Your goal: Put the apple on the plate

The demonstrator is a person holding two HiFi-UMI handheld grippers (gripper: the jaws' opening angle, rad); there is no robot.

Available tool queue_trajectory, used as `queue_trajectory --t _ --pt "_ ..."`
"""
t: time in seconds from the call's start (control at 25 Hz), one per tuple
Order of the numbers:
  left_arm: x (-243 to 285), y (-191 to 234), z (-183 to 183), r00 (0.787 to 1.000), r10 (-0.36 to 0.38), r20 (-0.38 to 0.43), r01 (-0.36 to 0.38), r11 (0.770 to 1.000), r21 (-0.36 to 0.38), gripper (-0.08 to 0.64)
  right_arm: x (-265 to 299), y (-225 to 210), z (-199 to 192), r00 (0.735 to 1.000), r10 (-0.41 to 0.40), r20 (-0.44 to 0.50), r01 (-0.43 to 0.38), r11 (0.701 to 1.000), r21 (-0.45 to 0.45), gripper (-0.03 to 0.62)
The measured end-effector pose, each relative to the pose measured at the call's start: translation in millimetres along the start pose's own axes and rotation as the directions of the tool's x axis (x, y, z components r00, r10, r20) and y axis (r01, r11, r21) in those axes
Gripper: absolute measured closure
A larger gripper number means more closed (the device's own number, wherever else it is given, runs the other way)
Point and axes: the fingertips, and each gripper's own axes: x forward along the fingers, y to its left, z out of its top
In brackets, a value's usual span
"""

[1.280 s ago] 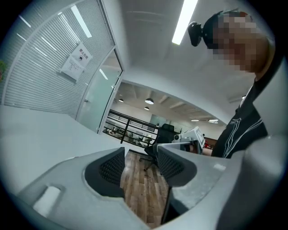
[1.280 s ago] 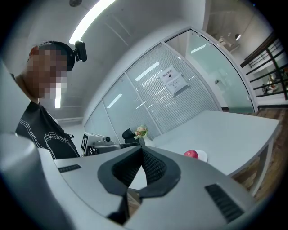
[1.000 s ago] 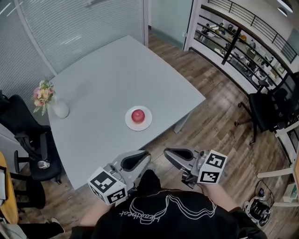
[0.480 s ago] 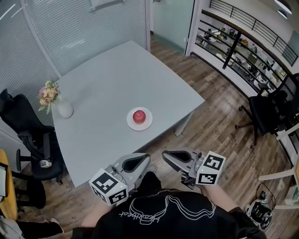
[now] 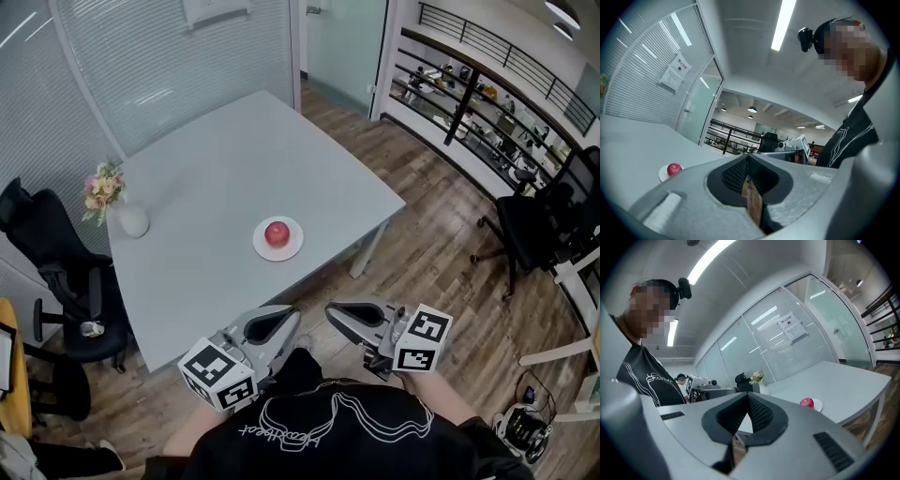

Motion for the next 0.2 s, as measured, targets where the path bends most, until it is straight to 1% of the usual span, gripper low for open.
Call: queue_trajectory --t 0.2 --pt "-2.8 -8.9 -1.4 1.000 0.019 0.004 -0.019 1.000 0.006 0.546 -6.1 10.1 -0.7 1.000 0.007 0.002 -0.007 1.000 -0.010 0.583"
